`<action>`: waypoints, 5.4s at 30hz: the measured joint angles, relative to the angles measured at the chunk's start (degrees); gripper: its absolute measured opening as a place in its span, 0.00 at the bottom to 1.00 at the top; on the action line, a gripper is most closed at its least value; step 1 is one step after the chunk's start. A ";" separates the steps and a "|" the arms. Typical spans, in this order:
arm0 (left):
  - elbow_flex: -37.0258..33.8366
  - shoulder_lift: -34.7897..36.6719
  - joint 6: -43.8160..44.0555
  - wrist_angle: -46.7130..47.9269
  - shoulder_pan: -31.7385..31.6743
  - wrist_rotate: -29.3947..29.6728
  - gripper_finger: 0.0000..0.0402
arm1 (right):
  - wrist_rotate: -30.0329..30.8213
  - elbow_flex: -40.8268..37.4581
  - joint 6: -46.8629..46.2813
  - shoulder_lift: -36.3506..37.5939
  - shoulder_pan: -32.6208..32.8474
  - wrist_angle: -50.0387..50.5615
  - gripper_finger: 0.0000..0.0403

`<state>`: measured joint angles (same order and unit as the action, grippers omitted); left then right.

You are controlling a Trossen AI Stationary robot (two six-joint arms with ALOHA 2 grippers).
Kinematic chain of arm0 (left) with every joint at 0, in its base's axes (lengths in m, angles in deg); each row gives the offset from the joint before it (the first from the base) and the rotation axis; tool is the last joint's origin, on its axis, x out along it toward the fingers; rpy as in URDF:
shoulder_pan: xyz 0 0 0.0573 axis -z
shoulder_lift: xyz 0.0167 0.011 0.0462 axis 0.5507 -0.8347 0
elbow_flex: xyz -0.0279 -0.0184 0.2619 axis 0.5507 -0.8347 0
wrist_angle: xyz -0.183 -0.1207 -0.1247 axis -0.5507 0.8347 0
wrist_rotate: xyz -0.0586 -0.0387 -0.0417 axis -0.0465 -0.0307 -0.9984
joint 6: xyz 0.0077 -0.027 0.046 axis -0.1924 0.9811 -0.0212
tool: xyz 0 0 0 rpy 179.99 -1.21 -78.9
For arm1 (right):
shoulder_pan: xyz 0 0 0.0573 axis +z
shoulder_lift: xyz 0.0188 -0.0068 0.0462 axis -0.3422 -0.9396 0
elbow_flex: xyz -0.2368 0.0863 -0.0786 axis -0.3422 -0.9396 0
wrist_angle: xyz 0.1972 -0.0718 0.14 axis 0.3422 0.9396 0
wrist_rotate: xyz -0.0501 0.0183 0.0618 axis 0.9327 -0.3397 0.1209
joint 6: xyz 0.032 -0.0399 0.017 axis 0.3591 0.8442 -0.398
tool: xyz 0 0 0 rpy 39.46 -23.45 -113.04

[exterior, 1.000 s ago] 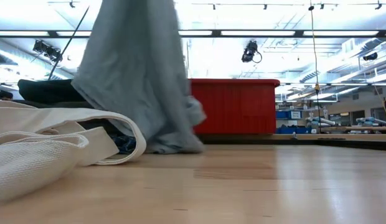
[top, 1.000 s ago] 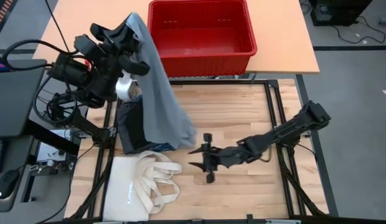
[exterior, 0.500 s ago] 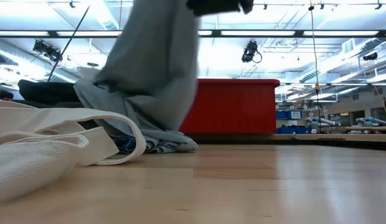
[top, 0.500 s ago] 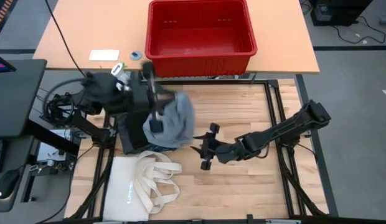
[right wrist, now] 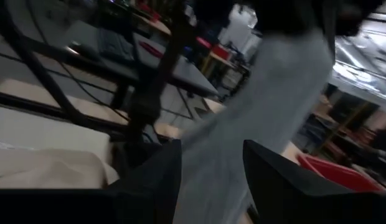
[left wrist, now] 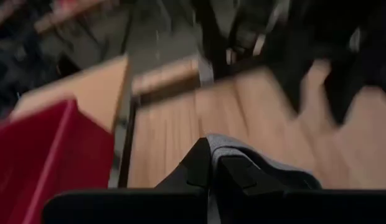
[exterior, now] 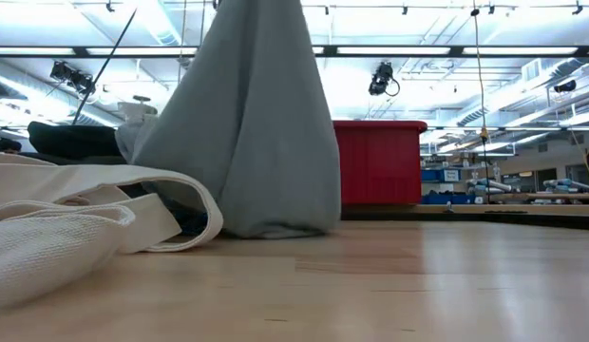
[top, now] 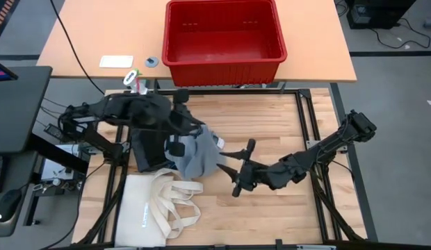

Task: Fold Laundry from Bin
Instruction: Fold the gray shirt

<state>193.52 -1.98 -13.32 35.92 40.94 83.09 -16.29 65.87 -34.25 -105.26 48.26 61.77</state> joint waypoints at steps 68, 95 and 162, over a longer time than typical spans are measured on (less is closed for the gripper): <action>-34.46 -4.03 -2.86 -12.30 3.12 -5.66 0.60 | -45.38 -0.17 -97.58 -6.62 15.37 63.25 0.38; -54.57 -16.18 2.15 -42.79 -0.93 -13.94 0.52 | -7.87 -0.15 -75.23 -6.67 13.54 49.56 0.38; -52.83 -12.62 8.27 -84.17 0.36 -18.16 0.02 | -6.34 0.52 -75.16 -15.22 11.67 55.31 0.04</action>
<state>140.69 -14.60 -5.04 -48.25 41.30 64.93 -22.63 66.39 -109.41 -120.48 59.93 117.07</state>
